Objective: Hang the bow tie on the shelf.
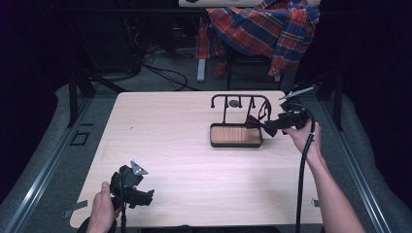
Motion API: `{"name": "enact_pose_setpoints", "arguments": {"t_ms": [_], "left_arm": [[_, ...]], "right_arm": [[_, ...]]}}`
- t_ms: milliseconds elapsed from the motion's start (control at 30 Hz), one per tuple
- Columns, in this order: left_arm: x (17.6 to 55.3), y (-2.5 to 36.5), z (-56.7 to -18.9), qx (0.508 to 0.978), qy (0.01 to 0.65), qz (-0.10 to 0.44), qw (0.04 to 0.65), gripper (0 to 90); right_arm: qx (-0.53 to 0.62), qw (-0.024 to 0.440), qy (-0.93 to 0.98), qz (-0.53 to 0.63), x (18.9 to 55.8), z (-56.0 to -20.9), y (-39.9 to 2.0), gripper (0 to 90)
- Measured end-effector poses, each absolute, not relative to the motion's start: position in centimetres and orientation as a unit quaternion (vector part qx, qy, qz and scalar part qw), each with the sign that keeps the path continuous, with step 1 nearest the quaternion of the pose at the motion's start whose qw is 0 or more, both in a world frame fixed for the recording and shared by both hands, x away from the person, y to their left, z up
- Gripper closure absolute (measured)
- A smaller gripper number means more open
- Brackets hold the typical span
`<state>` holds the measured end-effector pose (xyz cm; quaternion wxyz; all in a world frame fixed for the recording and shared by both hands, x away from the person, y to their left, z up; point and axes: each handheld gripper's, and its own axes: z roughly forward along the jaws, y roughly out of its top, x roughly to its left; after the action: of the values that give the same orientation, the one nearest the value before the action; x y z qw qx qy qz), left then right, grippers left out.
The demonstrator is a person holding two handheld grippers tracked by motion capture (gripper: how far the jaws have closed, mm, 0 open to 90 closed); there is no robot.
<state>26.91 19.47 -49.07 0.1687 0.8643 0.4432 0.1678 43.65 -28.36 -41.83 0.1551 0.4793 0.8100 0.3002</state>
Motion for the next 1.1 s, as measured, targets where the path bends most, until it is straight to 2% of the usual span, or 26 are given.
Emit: {"name": "enact_pose_setpoints", "arguments": {"t_ms": [167, 500, 833, 1100], "left_arm": [[26.9, 19.5, -49.1, 0.863, 0.444, 0.168, 0.17, 16.4], [26.9, 19.5, -49.0, 0.865, 0.442, 0.169, 0.168, 16.5], [26.9, 19.4, -49.1, 0.864, 0.444, 0.167, 0.168, 16.4], [26.9, 19.4, -49.0, 0.865, 0.442, 0.168, 0.168, 16.5]], "right_arm": [[0.459, 0.166, 0.819, 0.301, 42.7, -41.5, -27.8, 28.8], [0.429, 0.148, 0.847, 0.278, 40.7, -43.0, -26.6, 15.7], [0.403, 0.129, 0.869, 0.256, 38.8, -44.5, -25.4, 11.3], [0.389, 0.09, 0.891, 0.219, 36.6, -47.6, -25.3, 8.1]]}}
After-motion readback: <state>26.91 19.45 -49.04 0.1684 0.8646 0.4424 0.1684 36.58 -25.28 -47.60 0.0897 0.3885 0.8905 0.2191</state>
